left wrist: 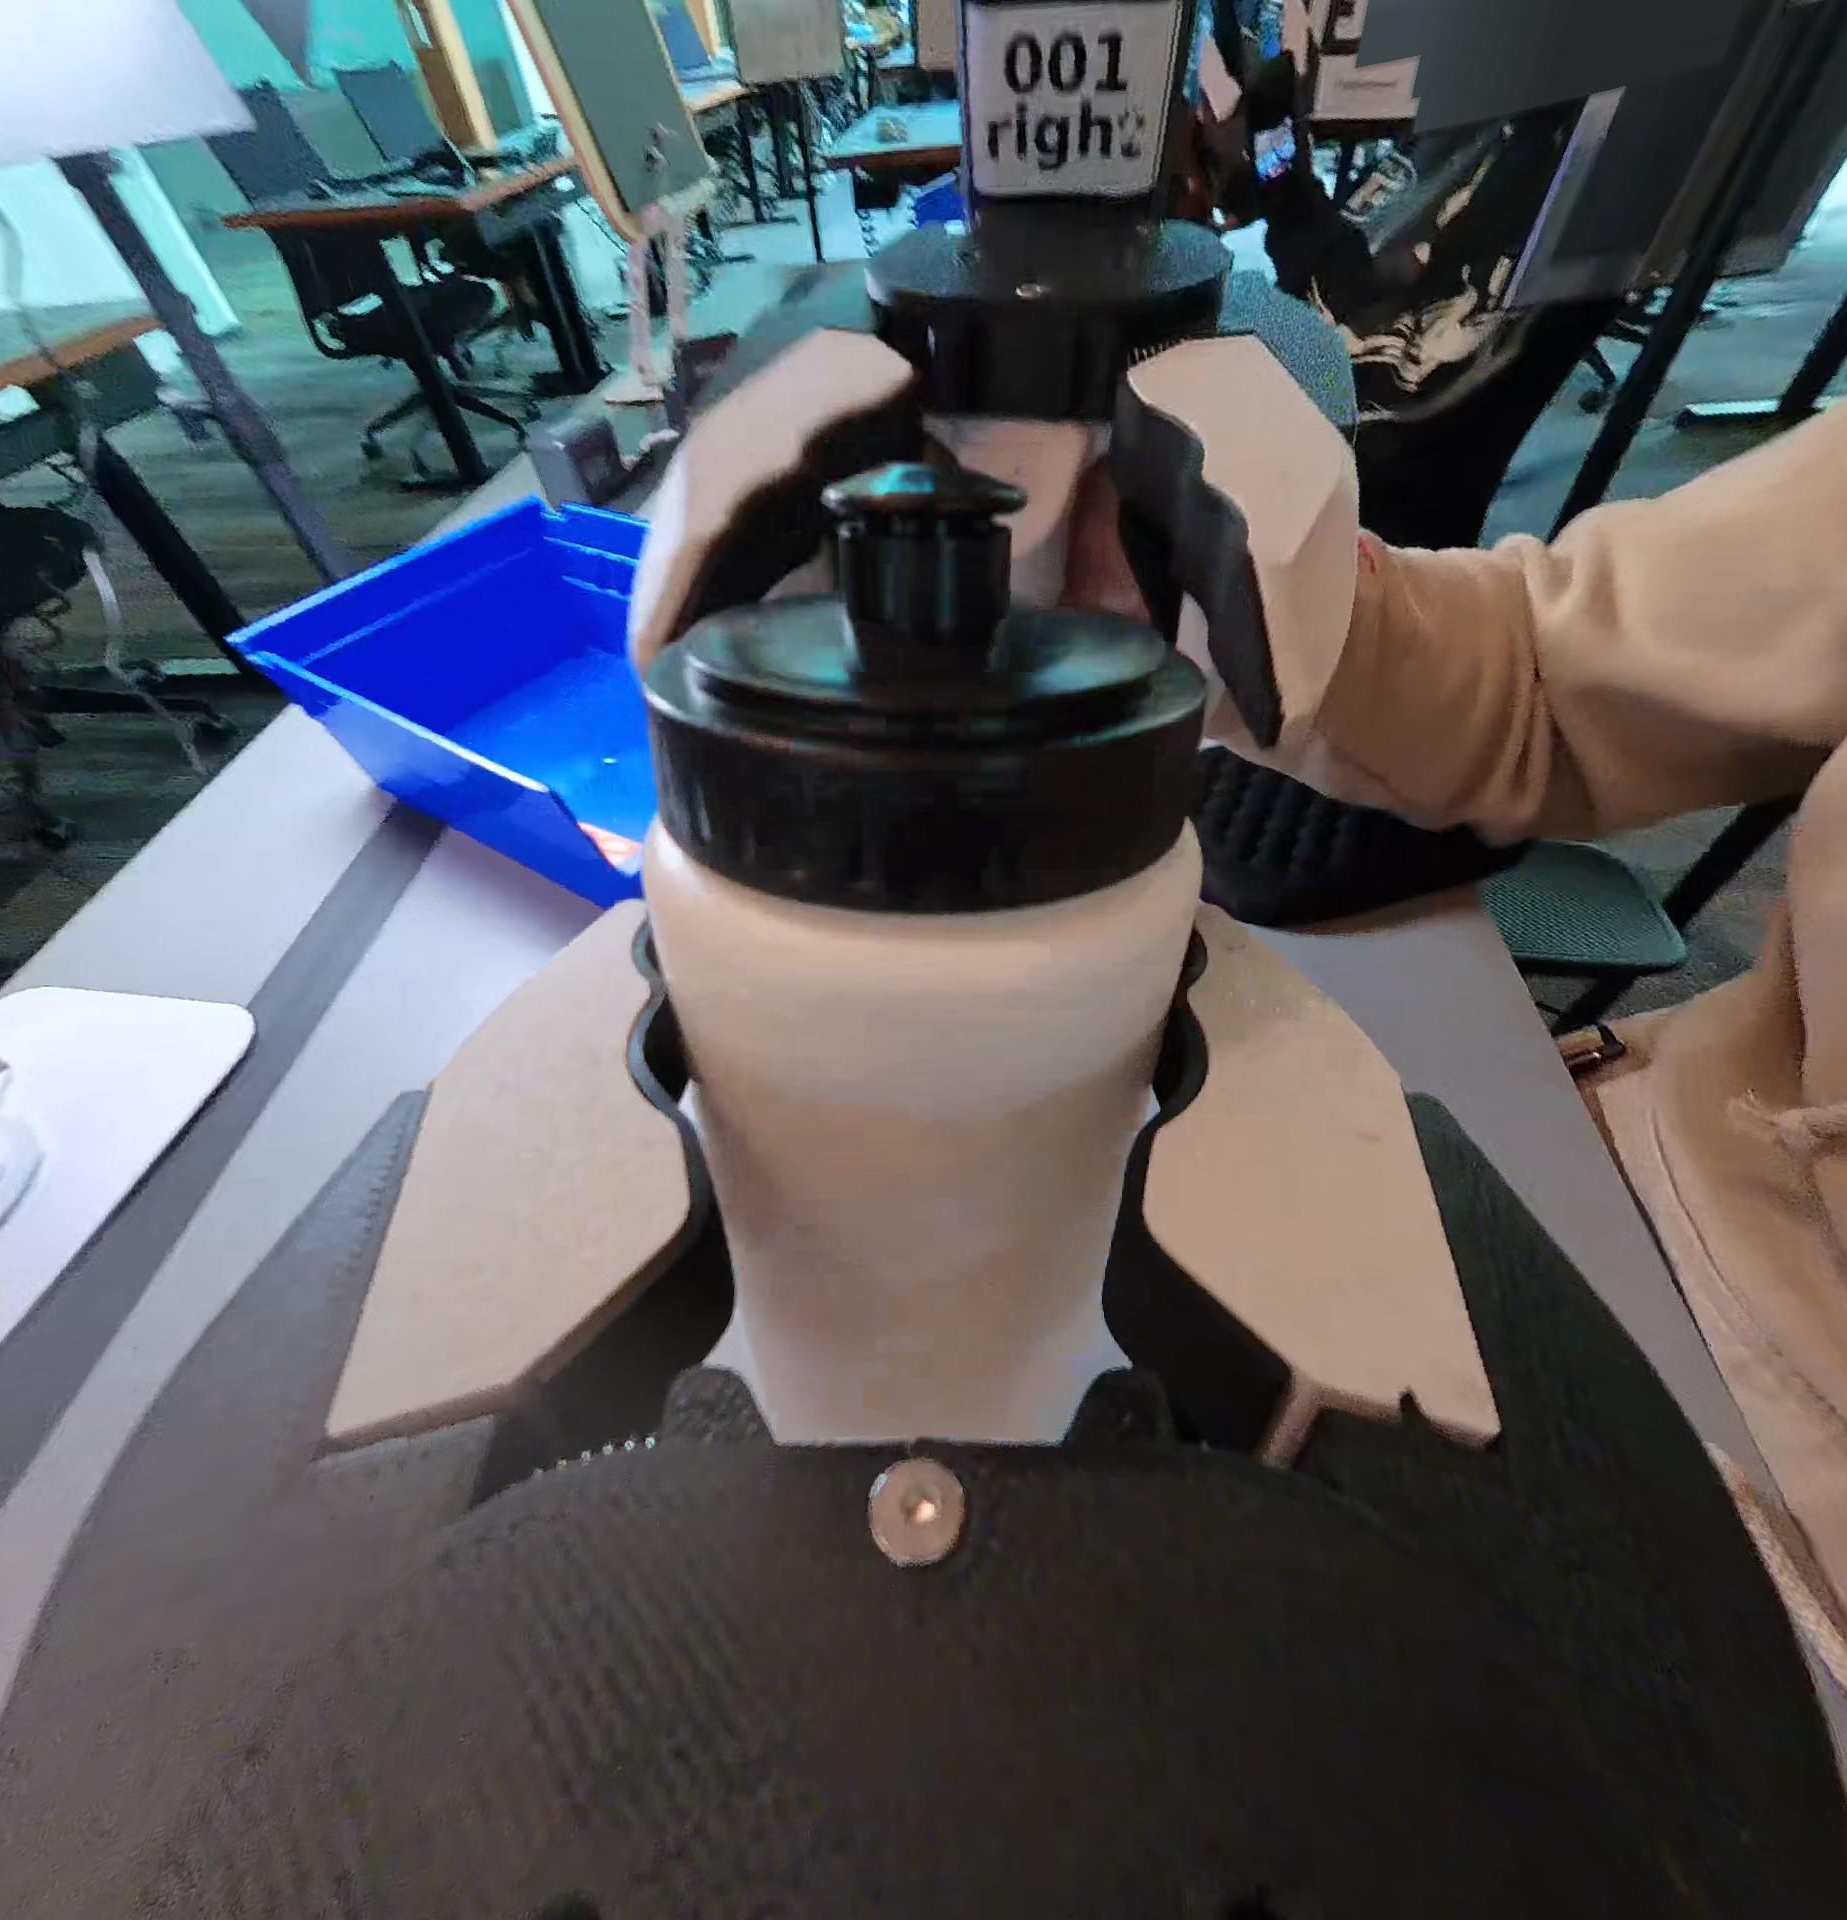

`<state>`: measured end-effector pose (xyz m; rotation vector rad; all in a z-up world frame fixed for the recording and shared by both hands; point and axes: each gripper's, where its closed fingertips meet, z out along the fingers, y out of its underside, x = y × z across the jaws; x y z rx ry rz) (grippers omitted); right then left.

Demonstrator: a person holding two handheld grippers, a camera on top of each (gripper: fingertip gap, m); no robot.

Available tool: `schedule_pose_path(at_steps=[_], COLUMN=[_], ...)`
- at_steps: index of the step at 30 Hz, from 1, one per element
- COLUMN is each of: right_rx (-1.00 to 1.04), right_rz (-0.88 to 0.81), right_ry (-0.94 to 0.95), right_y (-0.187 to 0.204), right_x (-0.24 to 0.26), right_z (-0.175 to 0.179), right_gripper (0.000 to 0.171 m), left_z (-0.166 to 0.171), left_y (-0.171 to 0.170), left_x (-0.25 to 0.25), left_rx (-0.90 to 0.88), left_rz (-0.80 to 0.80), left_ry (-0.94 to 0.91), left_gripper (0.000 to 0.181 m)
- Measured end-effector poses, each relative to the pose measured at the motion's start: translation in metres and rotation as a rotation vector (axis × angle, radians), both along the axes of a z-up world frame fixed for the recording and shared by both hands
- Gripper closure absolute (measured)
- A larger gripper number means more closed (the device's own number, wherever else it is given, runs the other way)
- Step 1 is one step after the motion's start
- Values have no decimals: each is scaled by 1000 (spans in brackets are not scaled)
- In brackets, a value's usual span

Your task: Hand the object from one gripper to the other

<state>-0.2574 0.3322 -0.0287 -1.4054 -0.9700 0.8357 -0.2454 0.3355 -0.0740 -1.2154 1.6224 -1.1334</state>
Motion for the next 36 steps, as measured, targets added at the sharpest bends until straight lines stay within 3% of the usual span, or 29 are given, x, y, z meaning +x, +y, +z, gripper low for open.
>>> schedule_pose_path(at_steps=[5,11,17,22,29,32,36], right_rx=[56,100,212,295,234,235,192], right_rz=[-21,-49,-104,-149,-68,-73,-150], right_ry=[-96,-136,30,226,61,25,-74], right_y=[-1,-1,-15,-34,-21,-16,-6], right_x=[-19,-16,20,67,-1,-12,12], right_z=[-15,-12,45,95,44,33,29], right_gripper=[93,94,94,94,94,94,95], left_z=[-19,-11,-1,2,-7,-9,-1], left_y=[-14,-11,4,8,-19,-8,22], left_x=[12,9,-3,-4,29,27,14], left_rx=[51,84,121,28,97,254,449], left_rz=[-26,-4,38,20,17,92,223], left_ry=[59,17,-11,-68,-97,-98,-76], left_gripper=[91,95,91,91,92,95,95])
